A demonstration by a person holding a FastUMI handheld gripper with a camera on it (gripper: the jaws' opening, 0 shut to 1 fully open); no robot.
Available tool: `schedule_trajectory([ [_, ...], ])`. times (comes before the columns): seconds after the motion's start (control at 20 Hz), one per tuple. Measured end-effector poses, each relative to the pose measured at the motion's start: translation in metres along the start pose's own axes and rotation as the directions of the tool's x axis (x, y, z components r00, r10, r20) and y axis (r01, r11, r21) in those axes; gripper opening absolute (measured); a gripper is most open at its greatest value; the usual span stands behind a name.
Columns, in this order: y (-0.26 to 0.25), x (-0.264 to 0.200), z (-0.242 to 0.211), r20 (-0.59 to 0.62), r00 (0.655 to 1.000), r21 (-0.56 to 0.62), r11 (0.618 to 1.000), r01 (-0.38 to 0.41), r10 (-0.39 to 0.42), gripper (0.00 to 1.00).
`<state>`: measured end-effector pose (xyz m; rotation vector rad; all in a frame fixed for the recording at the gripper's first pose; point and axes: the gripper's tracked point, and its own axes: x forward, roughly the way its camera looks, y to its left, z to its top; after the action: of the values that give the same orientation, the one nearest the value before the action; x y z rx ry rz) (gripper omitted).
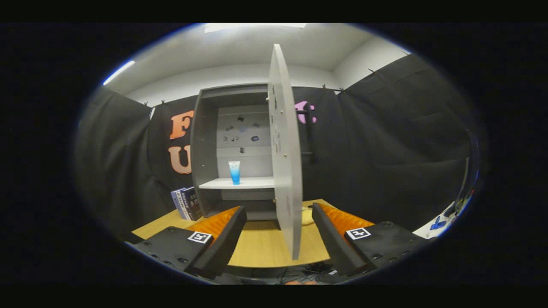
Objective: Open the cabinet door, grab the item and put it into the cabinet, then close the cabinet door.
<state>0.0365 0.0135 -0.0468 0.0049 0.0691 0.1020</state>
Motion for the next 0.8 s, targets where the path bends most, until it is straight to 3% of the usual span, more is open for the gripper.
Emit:
schedule_trajectory([
  [0.5,-0.097,0.034,0.008,0.007,0.996,0.026,0.996,0.085,-0.085,0.98],
  [0.8,-0.119,0.069,0.014,0.006,0.998,0.011,0.998,0.067,-0.067,0.98],
])
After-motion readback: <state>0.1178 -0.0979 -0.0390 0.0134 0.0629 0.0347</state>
